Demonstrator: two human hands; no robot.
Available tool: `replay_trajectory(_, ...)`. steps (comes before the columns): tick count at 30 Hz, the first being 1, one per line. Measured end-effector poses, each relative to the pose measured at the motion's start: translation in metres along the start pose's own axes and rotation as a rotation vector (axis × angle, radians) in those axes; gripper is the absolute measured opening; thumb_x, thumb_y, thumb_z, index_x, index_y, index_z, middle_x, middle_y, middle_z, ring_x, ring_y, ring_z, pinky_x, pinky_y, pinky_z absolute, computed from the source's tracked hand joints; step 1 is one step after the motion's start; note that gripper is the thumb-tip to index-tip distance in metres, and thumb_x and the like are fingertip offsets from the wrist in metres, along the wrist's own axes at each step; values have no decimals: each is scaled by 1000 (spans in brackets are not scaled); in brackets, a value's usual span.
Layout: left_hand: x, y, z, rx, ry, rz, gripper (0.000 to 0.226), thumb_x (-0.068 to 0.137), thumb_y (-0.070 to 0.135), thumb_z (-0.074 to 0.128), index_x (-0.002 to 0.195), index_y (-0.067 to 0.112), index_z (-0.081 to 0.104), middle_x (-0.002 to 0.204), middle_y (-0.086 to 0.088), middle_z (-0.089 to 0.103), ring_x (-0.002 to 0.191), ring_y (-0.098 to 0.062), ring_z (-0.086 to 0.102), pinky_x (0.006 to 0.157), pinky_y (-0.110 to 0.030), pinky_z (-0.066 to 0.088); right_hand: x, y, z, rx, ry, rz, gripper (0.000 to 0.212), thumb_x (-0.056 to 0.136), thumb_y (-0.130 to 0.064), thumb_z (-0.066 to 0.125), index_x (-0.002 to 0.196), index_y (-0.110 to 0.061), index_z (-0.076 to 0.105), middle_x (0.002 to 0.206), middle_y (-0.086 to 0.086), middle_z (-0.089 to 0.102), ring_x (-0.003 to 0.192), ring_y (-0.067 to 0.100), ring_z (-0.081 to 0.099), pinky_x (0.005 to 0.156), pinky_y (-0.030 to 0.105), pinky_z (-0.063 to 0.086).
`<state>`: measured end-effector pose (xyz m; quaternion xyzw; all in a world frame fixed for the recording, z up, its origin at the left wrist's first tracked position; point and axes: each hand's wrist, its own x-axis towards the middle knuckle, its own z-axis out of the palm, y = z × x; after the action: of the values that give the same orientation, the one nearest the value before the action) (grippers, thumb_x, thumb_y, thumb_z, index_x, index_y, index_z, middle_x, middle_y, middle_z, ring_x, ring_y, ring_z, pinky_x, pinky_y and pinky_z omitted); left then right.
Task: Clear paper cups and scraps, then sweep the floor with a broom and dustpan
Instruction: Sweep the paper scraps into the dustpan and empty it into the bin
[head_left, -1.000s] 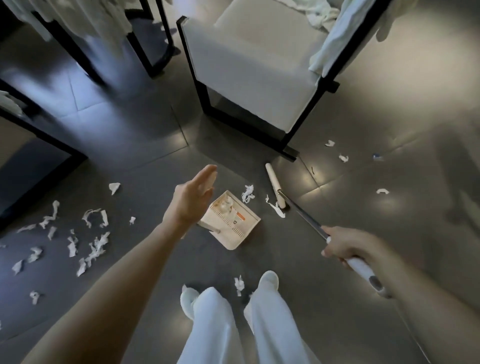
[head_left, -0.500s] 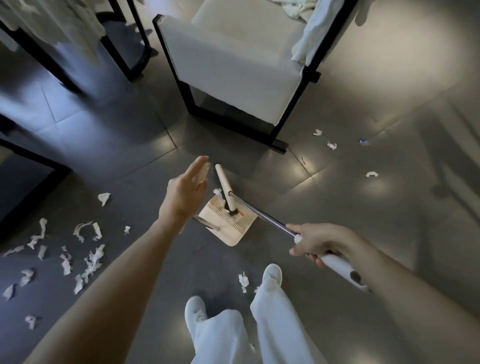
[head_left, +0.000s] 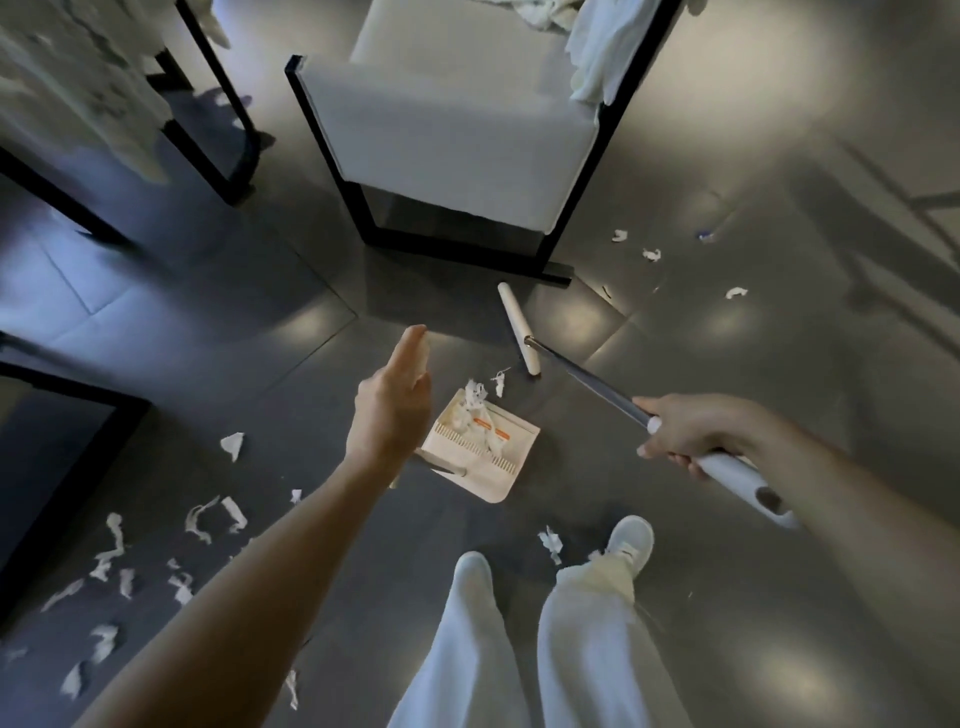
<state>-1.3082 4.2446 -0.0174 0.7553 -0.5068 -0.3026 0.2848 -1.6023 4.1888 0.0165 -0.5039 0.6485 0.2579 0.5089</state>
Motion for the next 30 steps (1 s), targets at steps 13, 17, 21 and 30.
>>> replay_trajectory(13,23,-15,-4,-58,-116,24,50,93,11,56,133,41,50,101,4,60,92,-17,59,81,-23,41,12,-23,65,-185,-214,-38,80,96,-17,54,153,-32,1,48,4,56,32,11,49,47,21,44)
replay_trajectory(17,26,2,7,-84,-128,7,49,92,12,58,130,42,54,90,10,62,68,-5,59,64,-18,43,-1,14,49,64,-228,4,81,94,-14,59,152,-40,8,53,5,48,37,11,44,41,20,41)
replay_trajectory(21,34,41,32,-52,-204,61,48,96,11,53,130,44,50,81,21,54,58,3,58,55,-15,47,-4,45,23,143,-175,-19,82,94,-15,59,152,-38,6,55,7,48,41,13,45,41,22,42)
replay_trajectory(30,60,162,156,-11,-191,138,48,98,24,51,135,52,38,99,13,53,76,-3,57,59,-21,49,9,164,-94,381,-95,10,79,95,-16,59,153,-35,8,56,6,49,46,13,42,49,26,42)
